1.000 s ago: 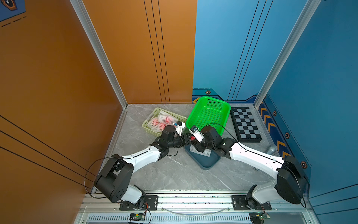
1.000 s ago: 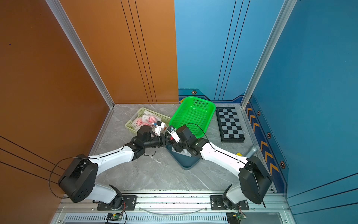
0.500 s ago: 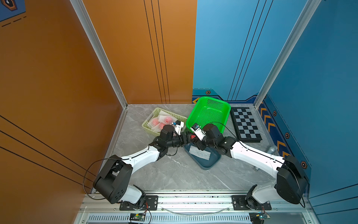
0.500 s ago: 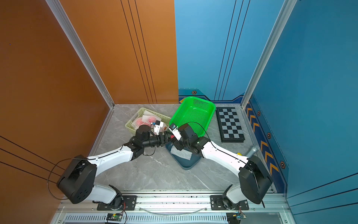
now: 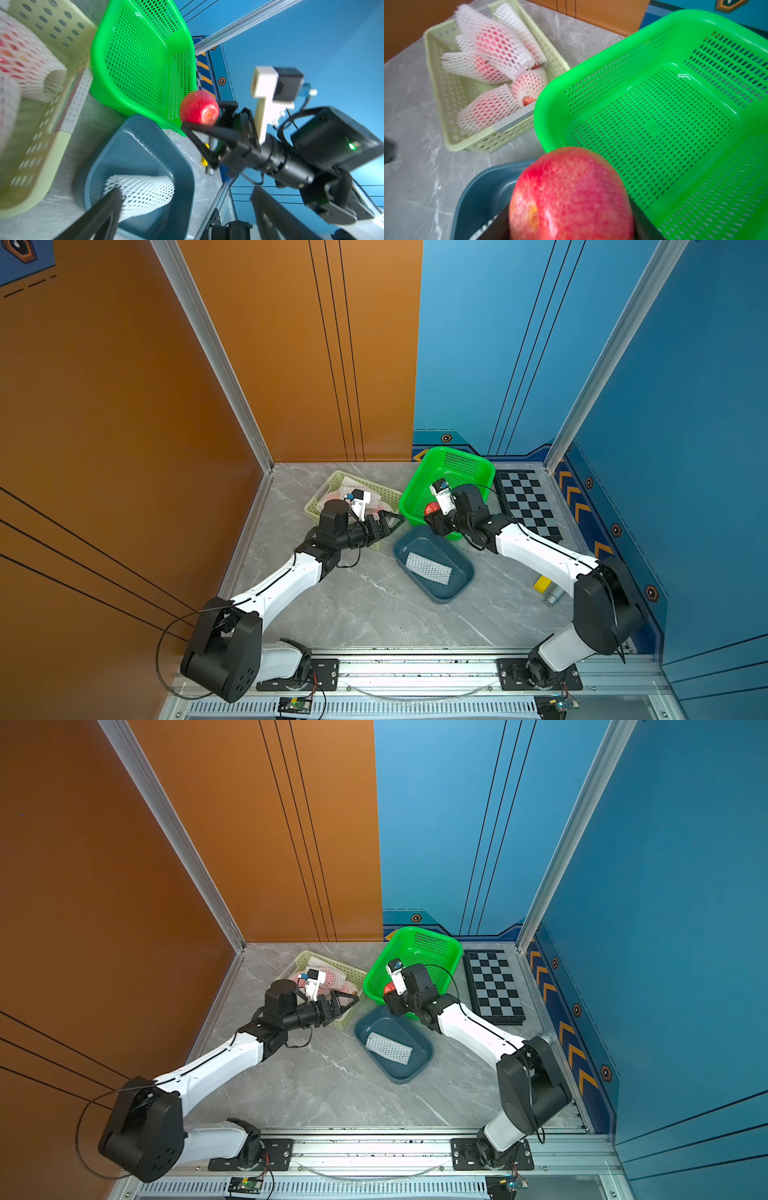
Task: Remove foam nets from apples
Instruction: Place the apple in the basket.
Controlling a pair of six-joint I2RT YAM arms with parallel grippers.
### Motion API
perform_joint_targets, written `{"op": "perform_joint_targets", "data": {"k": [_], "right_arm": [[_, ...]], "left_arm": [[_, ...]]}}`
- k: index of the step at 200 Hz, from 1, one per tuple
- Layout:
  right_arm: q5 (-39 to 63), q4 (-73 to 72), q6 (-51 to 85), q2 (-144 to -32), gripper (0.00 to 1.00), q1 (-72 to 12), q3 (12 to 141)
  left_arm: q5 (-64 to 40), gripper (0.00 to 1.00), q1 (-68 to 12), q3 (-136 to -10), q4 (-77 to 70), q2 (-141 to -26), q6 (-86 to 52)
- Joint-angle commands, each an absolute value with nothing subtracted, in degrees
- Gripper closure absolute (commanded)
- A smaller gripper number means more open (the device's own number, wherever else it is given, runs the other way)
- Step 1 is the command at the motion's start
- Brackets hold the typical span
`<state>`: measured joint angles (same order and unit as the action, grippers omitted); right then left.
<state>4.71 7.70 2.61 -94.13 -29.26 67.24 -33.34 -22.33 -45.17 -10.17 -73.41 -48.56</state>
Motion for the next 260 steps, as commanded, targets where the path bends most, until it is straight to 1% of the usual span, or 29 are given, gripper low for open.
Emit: {"op": "perform_joint_targets", "data": {"k": [1, 27, 59, 75, 110, 138, 158, 181, 211, 235, 244, 260], "right_arm": [[4.88, 12.26, 5.91, -100.89, 0.53, -26.60, 73.78], [4.51, 17.92, 5.66, -110.96, 0.52, -25.14, 84.31], [5.15, 21.58, 5.68, -120.83, 0.50, -25.18, 93.82], [5.72, 22.35, 5.99, -123.53, 0.48, -25.38, 96.84], [5.84, 23.80, 6.58, -126.93, 0.42, -25.75, 100.10], [5.80, 23.91, 6.51, -127.48, 0.32, -25.71, 100.63], [5.89, 24.25, 6.25, -127.54, 0.26, -25.60, 101.02], [5.99, 24.90, 5.65, -126.55, 0.20, -25.50, 101.29], [5.59, 26.04, 4.17, -123.19, 0.10, -25.58, 101.45], [5.40, 26.89, 4.00, -119.29, 0.05, -25.83, 99.91], [5.16, 26.89, 4.14, -116.85, 0.00, -26.08, 98.70], [4.64, 26.81, 4.23, -113.78, 0.00, -26.69, 96.38]], "left_arm": [[-28.28, 0.02, -21.98, -48.69, 4.52, -69.90, -39.07], [-22.40, 0.02, -21.22, -50.53, 14.05, -66.95, -34.46], [-17.35, 0.02, -19.33, -51.76, 20.00, -64.82, -32.01], [-15.01, 0.02, -18.52, -52.58, 22.77, -64.66, -30.93], [-11.63, 0.02, -17.03, -54.48, 25.77, -66.38, -29.91], [-8.41, 0.02, -16.63, -56.94, 26.36, -69.39, -29.96], [-6.17, 0.02, -16.31, -58.62, 26.45, -72.51, -29.90], [-3.67, 0.02, -15.92, -63.31, 26.37, -76.67, -29.98], [-2.81, 0.02, -14.71, -68.50, 26.20, -82.50, -29.27], [-2.90, 0.01, -13.33, -72.29, 25.84, -87.27, -29.47], [-2.54, 0.00, -12.86, -73.46, 25.84, -88.84, -29.98], [-2.29, 0.02, -12.10, -75.10, 25.34, -91.23, -30.63]]}}
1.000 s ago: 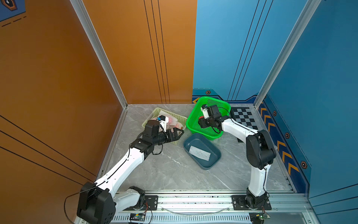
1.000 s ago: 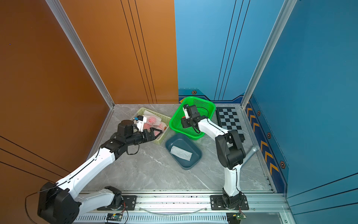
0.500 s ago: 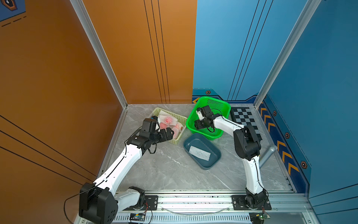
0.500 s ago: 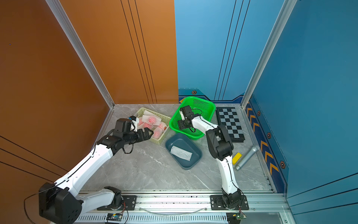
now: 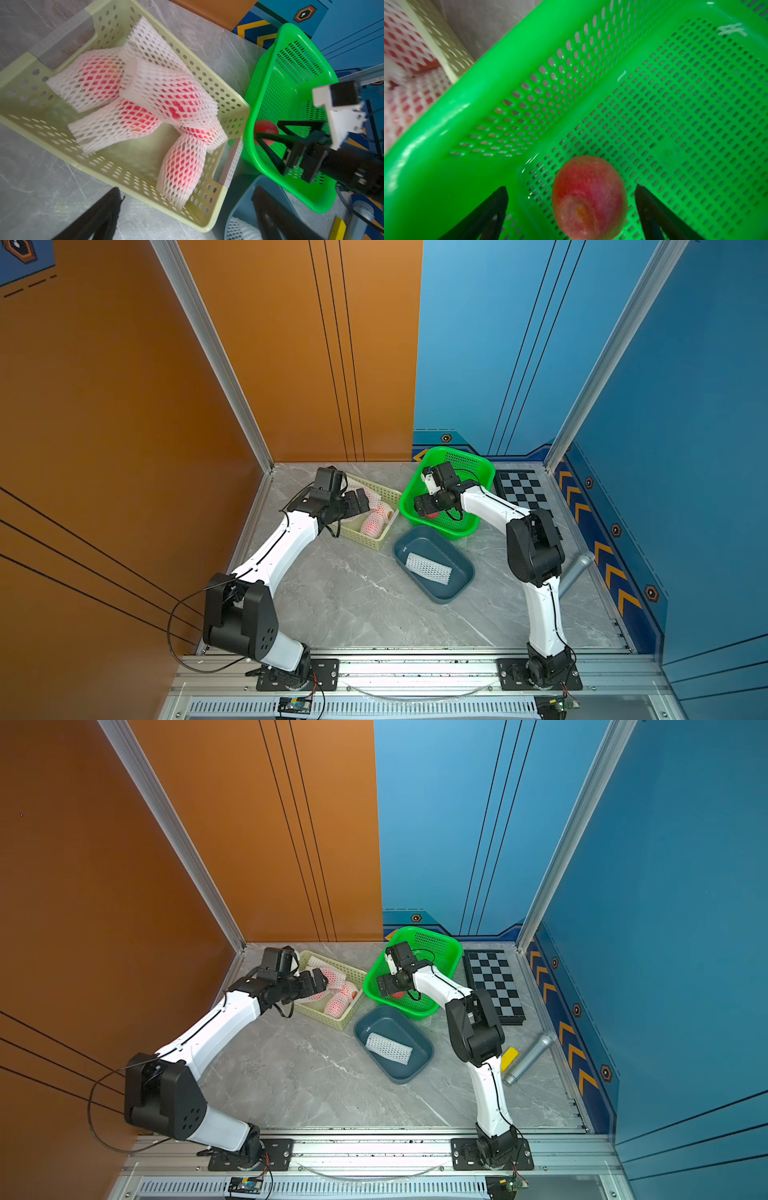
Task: Remove foam nets from apples
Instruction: Place the apple in the basket, then pick up the apple from the basket.
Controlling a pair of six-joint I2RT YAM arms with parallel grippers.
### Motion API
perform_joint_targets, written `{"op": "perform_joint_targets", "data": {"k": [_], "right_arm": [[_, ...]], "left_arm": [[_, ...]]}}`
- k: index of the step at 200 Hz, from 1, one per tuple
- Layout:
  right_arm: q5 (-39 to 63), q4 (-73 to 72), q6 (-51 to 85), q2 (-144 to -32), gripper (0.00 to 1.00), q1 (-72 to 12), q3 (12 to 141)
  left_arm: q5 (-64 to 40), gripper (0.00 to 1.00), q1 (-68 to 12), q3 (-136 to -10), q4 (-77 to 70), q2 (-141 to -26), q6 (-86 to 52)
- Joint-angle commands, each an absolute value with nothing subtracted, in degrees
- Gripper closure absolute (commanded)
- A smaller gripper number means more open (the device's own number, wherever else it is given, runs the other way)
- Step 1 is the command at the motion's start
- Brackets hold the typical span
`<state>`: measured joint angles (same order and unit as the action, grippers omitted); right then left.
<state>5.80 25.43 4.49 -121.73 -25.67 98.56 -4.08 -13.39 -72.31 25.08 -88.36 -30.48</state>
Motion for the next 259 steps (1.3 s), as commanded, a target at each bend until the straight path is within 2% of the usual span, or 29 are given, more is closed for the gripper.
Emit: {"op": "perform_joint_targets", "data": {"k": [1, 39, 78, 86, 134, 147, 185, 200, 233, 259], "right_arm": [[4.61, 26.81, 4.23, -113.49, 0.00, -26.75, 96.31], [3.36, 26.27, 3.98, -105.37, 0.00, -28.59, 89.63], [2.72, 21.21, 4.05, -94.92, 0.00, -31.93, 78.35], [2.64, 20.31, 3.99, -92.94, 0.00, -32.62, 75.93], [1.69, 16.75, 4.42, -84.30, 0.00, -35.99, 66.04], [1.60, 16.68, 4.68, -82.89, 0.00, -36.29, 64.77], [1.59, 16.47, 5.10, -79.86, 0.00, -36.45, 62.55], [2.02, 16.45, 4.83, -79.54, 0.00, -36.47, 62.50], [3.44, 15.42, 3.60, -79.39, 0.00, -36.89, 62.41], [4.97, 14.03, 2.25, -79.36, 0.00, -37.61, 62.37]], "left_arm": [[-2.29, 0.02, -12.07, -75.25, 25.33, -91.41, -30.65], [-4.10, 0.12, -10.57, -78.70, 22.43, -97.17, -29.58], [-4.26, 0.13, -9.16, -82.51, 21.11, -102.70, -29.17], [-3.87, 0.19, -9.05, -83.27, 20.92, -103.83, -29.43], [-2.81, 0.32, -8.71, -86.15, 16.71, -108.70, -31.58], [-3.40, 0.39, -8.61, -87.48, 16.71, -110.31, -31.69], [-3.63, 0.79, -8.17, -88.25, 16.70, -110.63, -32.17], [-3.43, 0.90, -8.07, -87.51, 16.70, -109.08, -31.88], [-5.42, 0.98, -7.62, -85.54, 16.70, -103.85, -30.41], [-8.18, 1.00, -7.49, -81.10, 16.74, -96.96, -29.44]]}}
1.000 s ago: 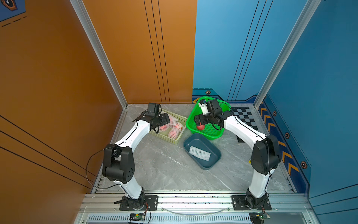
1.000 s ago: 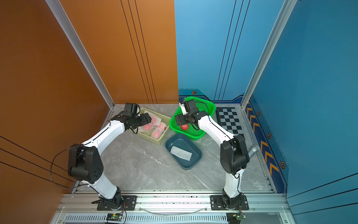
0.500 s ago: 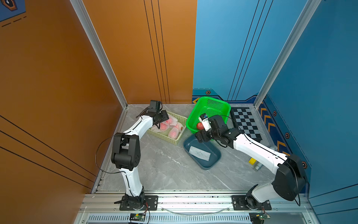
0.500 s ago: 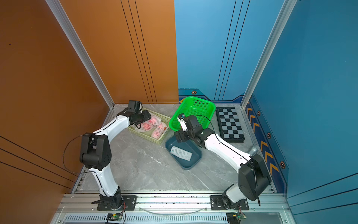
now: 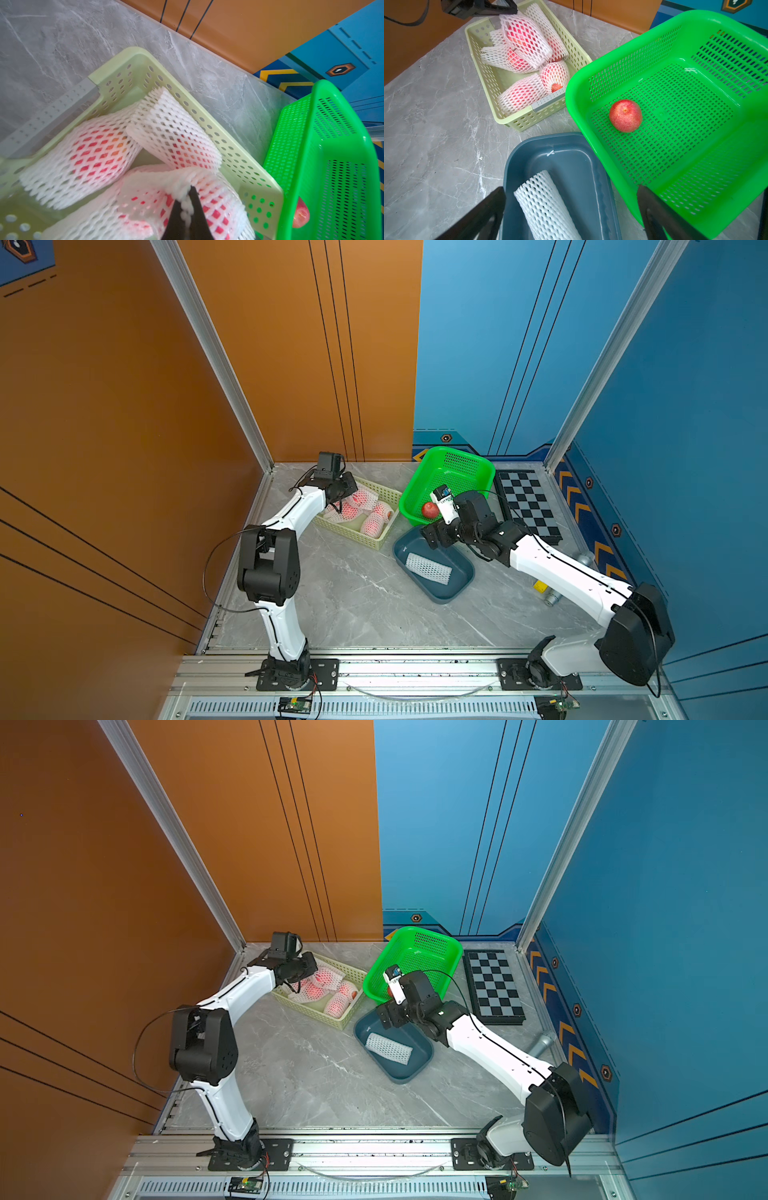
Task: Remove foam nets from apples
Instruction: Pick up the apple from the basket, then place the apple at the center of the board.
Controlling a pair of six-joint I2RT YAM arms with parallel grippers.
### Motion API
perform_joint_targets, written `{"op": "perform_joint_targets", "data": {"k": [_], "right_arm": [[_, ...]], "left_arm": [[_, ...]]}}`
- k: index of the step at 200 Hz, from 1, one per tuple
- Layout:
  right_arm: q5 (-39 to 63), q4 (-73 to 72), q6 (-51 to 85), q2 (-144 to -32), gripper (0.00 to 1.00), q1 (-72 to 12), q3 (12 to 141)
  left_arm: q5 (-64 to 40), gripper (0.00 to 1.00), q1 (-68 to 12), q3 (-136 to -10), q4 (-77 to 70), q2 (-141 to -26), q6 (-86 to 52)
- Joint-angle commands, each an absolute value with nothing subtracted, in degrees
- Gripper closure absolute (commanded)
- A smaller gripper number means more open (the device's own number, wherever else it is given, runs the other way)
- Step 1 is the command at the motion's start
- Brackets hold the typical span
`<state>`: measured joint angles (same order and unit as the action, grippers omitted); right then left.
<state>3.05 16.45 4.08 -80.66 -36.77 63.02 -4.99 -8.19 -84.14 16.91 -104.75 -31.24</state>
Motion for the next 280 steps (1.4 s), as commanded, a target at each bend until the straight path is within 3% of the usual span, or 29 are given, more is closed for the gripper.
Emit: {"op": "perform_joint_targets", "data": {"k": [1, 87, 132, 195, 280], "right_arm": [[5.04, 13.96, 2.23, -79.36, 0.00, -37.66, 62.34], [12.95, 8.93, 3.31, -81.12, 0.05, -38.29, 62.36], [14.77, 7.40, -0.17, -82.02, 0.11, -44.45, 60.01], [18.26, 5.95, 2.25, -86.16, 0.36, -51.50, 56.33], [19.44, 4.77, 3.90, -90.79, 0.69, -55.17, 53.61]], "left_arm": [[-8.26, 1.00, -7.48, -80.85, 16.72, -96.64, -29.44], [-10.59, 1.00, -9.84, -51.98, 22.18, -65.58, -34.33], [-7.74, 0.99, -15.29, -37.92, 22.59, -53.94, -41.84], [-5.14, 0.99, -21.39, -27.52, 16.45, -54.52, -49.93], [0.00, 1.00, -20.92, -22.57, 13.23, -60.27, -51.59]]}}
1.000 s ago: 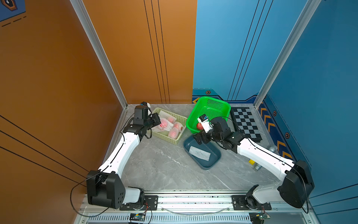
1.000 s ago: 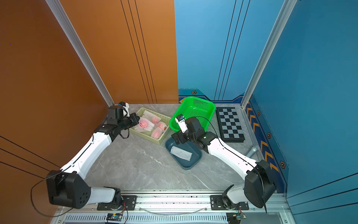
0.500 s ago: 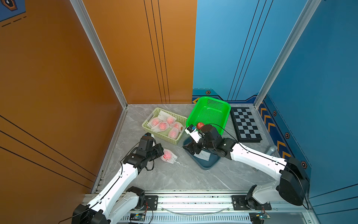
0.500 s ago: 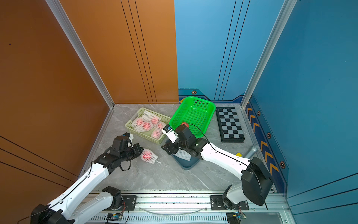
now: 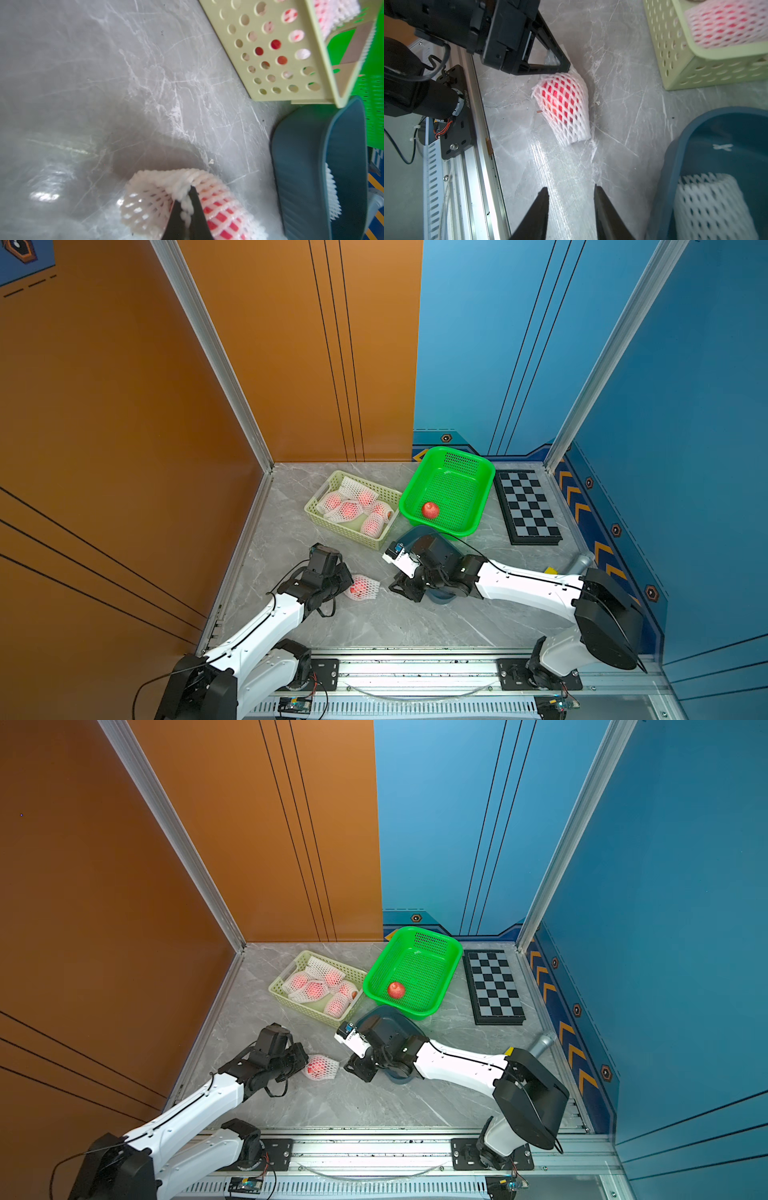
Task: Remove foam nets from apples
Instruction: Place the apple at the center of the board.
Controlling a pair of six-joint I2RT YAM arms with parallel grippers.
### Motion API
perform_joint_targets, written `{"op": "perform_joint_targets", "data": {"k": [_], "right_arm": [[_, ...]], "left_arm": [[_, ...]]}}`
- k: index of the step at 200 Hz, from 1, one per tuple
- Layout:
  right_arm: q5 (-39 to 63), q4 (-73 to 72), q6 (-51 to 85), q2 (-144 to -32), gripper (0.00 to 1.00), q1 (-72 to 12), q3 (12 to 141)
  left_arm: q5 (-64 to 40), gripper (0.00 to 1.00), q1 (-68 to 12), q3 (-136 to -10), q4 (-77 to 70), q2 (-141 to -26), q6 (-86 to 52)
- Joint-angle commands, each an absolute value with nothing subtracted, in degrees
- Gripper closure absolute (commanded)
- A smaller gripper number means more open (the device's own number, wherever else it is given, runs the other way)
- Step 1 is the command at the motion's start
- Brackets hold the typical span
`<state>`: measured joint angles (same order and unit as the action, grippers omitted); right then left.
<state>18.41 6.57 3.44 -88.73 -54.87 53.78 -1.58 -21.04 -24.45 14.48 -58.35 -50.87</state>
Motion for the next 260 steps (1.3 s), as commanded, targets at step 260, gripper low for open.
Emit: {"op": "perform_joint_targets", "data": {"k": [260], "right_arm": [[25.48, 1.57, 4.49, -108.76, 0.90, -55.33, 70.55]], "left_arm": [[-2.02, 0.99, -15.81, -17.57, 11.28, -58.01, -49.06]]}}
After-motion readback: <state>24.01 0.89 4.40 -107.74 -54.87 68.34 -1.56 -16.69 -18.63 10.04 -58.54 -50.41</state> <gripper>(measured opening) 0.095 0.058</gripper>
